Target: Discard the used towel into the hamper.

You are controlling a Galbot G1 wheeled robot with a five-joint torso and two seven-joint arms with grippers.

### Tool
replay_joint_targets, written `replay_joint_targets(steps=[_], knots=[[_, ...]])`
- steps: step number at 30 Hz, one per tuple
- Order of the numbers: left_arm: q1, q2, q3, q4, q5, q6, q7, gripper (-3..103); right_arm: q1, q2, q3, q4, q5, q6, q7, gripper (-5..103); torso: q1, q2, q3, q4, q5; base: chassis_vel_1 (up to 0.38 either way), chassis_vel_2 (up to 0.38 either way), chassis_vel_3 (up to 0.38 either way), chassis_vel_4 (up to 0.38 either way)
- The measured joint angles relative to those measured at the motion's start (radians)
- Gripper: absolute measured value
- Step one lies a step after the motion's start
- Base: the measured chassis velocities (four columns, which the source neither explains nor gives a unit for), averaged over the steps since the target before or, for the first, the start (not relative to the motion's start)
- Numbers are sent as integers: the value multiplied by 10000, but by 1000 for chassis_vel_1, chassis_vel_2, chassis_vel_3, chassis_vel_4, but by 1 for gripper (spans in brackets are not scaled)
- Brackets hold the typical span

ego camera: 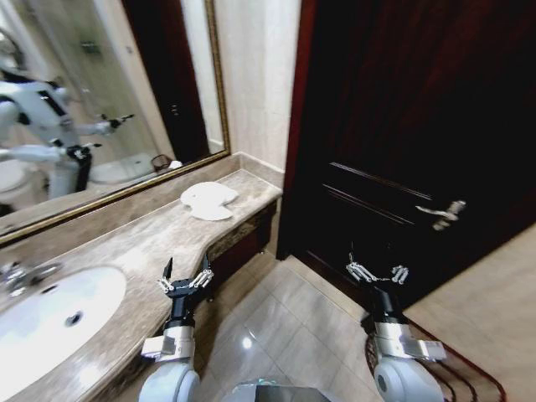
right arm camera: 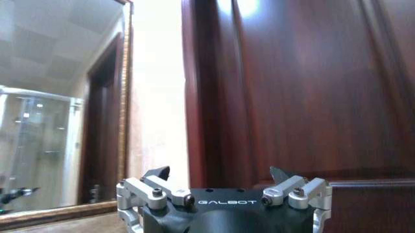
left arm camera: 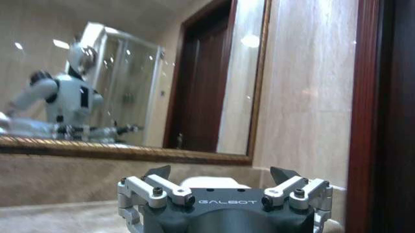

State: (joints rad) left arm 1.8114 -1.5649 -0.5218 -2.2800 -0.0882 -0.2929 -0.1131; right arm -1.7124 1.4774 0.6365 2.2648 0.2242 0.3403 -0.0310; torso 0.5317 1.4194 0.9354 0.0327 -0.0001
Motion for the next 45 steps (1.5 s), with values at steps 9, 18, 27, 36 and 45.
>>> replay_joint_targets(steps=[9, 18, 27, 36, 45], knots=[[-2, -59, -18, 175, 407, -174, -4, 102, 33, 143, 67, -145, -573, 175, 203, 100, 0, -1, 0, -2, 0, 54, 52, 51, 51], [0, -47, 10, 251, 258, -212, 6, 99, 48, 212, 32, -269, -731, 217, 208, 100, 0, 0, 0, -1, 0, 0, 0, 0, 0], [-43, -50, 42, 304, 90, -195, -2, 97, 12, 221, 39, -397, -821, 376, 194, 100, 0, 0, 0, -1, 1, 0, 0, 0, 0], [-48, -26, -12, 302, 30, -165, -139, 90, 57, 273, 31, -578, -1016, 582, 109, 100, 1, 0, 0, 0, 0, -60, 53, 57, -59], [-87, -77, 12, 378, 42, -113, -362, 97, 6, 234, 76, -677, -951, 736, -29, 100, 0, 0, 0, 0, 1, -63, 63, 55, -70]])
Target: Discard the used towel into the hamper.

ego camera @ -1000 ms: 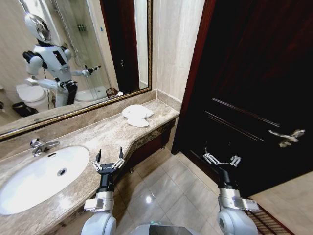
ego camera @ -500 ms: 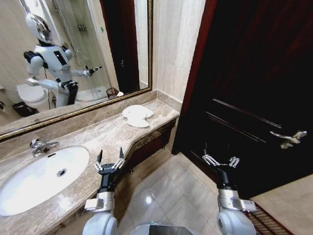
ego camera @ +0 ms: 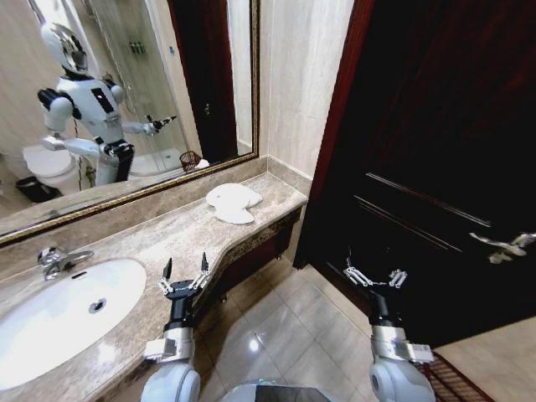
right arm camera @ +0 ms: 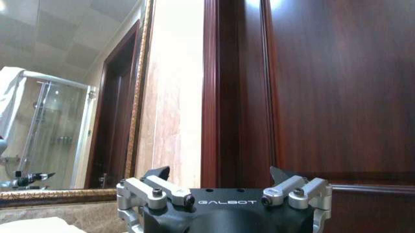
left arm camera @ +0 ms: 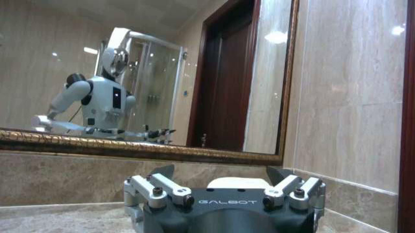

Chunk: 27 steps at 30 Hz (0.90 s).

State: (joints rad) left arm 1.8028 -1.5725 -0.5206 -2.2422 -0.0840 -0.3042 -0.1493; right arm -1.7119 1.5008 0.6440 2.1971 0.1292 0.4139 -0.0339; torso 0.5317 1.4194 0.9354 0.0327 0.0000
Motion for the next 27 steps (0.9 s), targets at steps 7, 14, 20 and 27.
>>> replay_joint_targets(steps=[7, 14, 20, 27], knots=[[-27, -1, 69, 136, 32, 9, -3, 93, 8, -5, 16, 28, -5, -4, 39, 100, 0, 0, 0, 0, 0, -86, 86, 92, -88], [-66, -49, 182, 281, 107, 3, 31, 91, 36, -28, 30, 24, -94, -38, 200, 100, 0, 0, 0, 0, -1, -95, 81, 85, -76], [-108, -31, 214, 388, 94, 1, 50, 94, 152, -90, -11, 7, -181, -77, 438, 100, 1, 0, 0, -1, 1, -91, 72, 75, -77], [-236, 128, 123, 429, -255, 191, 56, 96, 258, -125, -99, -92, 60, 312, 370, 100, 3, -1, 1, 2, -2, -65, 87, 74, -86]])
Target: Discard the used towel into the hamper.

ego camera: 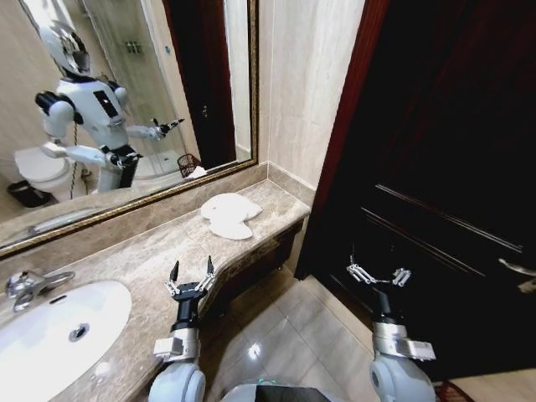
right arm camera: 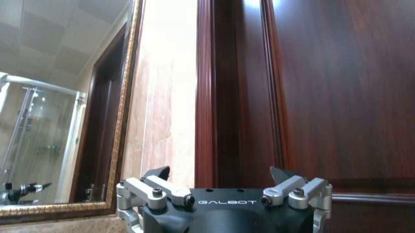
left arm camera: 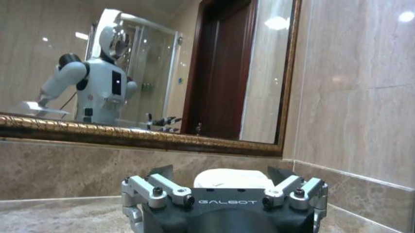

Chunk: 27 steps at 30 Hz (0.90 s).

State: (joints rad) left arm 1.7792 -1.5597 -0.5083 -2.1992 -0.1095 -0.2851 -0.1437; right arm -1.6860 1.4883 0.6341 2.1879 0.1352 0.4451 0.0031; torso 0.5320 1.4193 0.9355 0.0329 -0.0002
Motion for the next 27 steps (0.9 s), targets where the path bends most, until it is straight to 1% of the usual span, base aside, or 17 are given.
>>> replay_joint_targets(steps=[2, 3, 4, 5, 6, 8, 9, 12, 13, 15, 16, 18, 19, 20, 23, 24, 27], knots=[[-51, 76, -41, 0, -136, 84, 0, 96, -5, -11, 0, -3, 8, 44, -12, 100, 0, 0, 0, 0, 1, -52, 60, 59, -29], [-194, 315, -150, -9, -534, 363, -3, 96, -24, -40, 0, -10, 11, 132, -45, 100, 0, 0, 0, -1, 1, -54, 29, 38, 1], [-249, 412, -186, -10, -704, 464, -5, 96, -27, -47, 3, -13, 9, 166, -61, 100, 0, 0, 0, -3, 2, -54, 29, -15, 1], [-382, 693, -249, 12, -1156, 729, -48, 96, -4, -47, 19, -51, -2, 265, -107, 100, -1, 0, 0, -4, 0, 0, 0, 0, 0], [-382, 693, -249, 12, -1156, 729, -48, 96, -4, -47, 19, -51, -2, 265, -107, 100, -1, 0, 0, -4, 0, 0, 0, 0, 0], [-653, 1125, -327, 192, -1773, 1121, -156, 96, 152, 52, 9, -207, -134, 483, -85, 100, -4, 1, -2, -3, -1, 0, 0, 0, 0], [-653, 1125, -327, 192, -1773, 1121, -156, 96, 152, 52, 9, -207, -134, 483, -85, 100, -4, 1, -2, -3, -1, 0, 0, 0, 0], [-1113, 1607, -493, 307, -2458, 1726, -162, 96, 129, 147, -54, -361, -383, 635, -65, 100, -4, 1, -2, -2, -2, 0, 0, 0, 0], [-1113, 1607, -493, 307, -2458, 1726, -162, 96, 129, 147, -54, -361, -383, 635, -65, 100, -4, 1, -2, -2, -2, 0, 0, 0, 0], [-1454, 1974, -642, 307, -2909, 2348, -255, 96, 99, 152, -44, -468, -468, 687, -69, 100, -4, 1, -1, -3, 1, 0, 0, 0, 0], [-1454, 1974, -642, 307, -2909, 2348, -255, 96, 99, 152, -44, -468, -468, 687, -69, 100, -4, 1, -1, -3, 1, 0, 0, 0, 0], [-2007, 2415, -857, 438, -3355, 3018, -358, 96, 107, 151, 31, -624, -546, 737, -68, 100, -3, 1, -1, -2, 1, 0, 0, 0, 0], [-2007, 2415, -857, 438, -3355, 3018, -358, 96, 107, 151, 31, -624, -546, 737, -68, 100, -3, 1, -1, -2, 1, 0, 0, 0, 0], [-2258, 2564, -959, 512, -3544, 3263, -371, 96, 97, 150, 52, -656, -557, 738, -66, 100, -4, 0, -1, -1, -1, 0, 0, 0, 0], [-3283, 3174, -1159, 819, -4611, 4160, -396, 96, 49, 153, 95, -773, -641, 760, -86, 100, -3, 1, 0, -2, -1, 0, 0, 0, 0], [-3283, 3174, -1159, 819, -4611, 4160, -396, 96, 49, 153, 95, -773, -641, 760, -86, 100, -3, 1, 0, -2, -1, 0, 0, 0, 0], [-4183, 3789, -1052, 1334, -5329, 4695, -404, 97, 60, 192, 110, -908, -707, 787, -100, 100, -3, 1, 0, -3, -1, 0, 0, 0, 0]])
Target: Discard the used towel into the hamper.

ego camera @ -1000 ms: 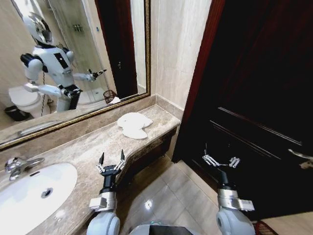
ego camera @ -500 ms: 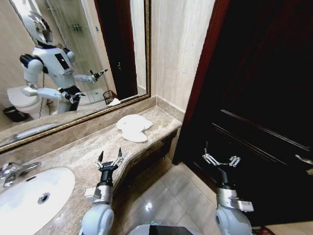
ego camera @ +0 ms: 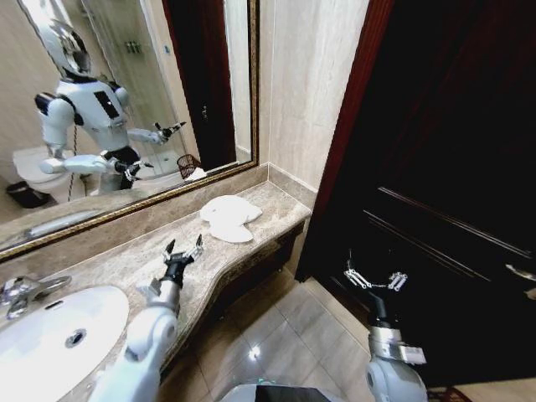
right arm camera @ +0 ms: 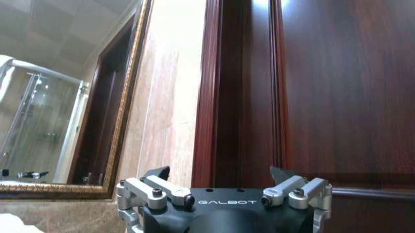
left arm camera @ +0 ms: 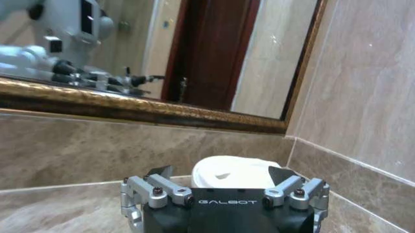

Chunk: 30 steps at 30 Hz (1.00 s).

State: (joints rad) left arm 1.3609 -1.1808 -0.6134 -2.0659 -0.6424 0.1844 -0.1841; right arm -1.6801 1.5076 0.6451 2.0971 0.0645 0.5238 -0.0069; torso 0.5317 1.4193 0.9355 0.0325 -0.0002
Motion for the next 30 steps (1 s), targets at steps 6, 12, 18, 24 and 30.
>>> replay_joint_targets(steps=[6, 12, 18, 24, 30], knots=[[-1211, 896, 307, 785, -1004, 410, 9, 97, 143, 47, 20, -142, -38, 16, 69, 100, 0, 0, 1, 2, -2, 0, 0, 0, 0], [-3019, 1996, 947, 2053, -1730, 628, -105, 97, 214, 78, 42, -247, -84, -18, 157, 100, 1, 0, 1, 1, -1, 0, 0, 0, 0], [-4241, 2506, 1981, 3239, -2014, 656, -133, 100, 218, 165, -16, -247, -180, -78, 179, 100, 1, 0, 1, 1, 0, 0, 0, 0, 0], [-5494, 2563, 3128, 4345, -2420, 755, -281, 98, 134, 154, 9, -238, -199, -122, 196, 100, 1, 0, 0, 1, 2, 0, 0, 0, 0], [-6439, 2449, 3915, 5090, -2817, 782, -357, 98, 87, 141, 21, -212, -197, -166, 210, 100, 1, 0, 0, 0, 3, 0, 0, 0, 0]])
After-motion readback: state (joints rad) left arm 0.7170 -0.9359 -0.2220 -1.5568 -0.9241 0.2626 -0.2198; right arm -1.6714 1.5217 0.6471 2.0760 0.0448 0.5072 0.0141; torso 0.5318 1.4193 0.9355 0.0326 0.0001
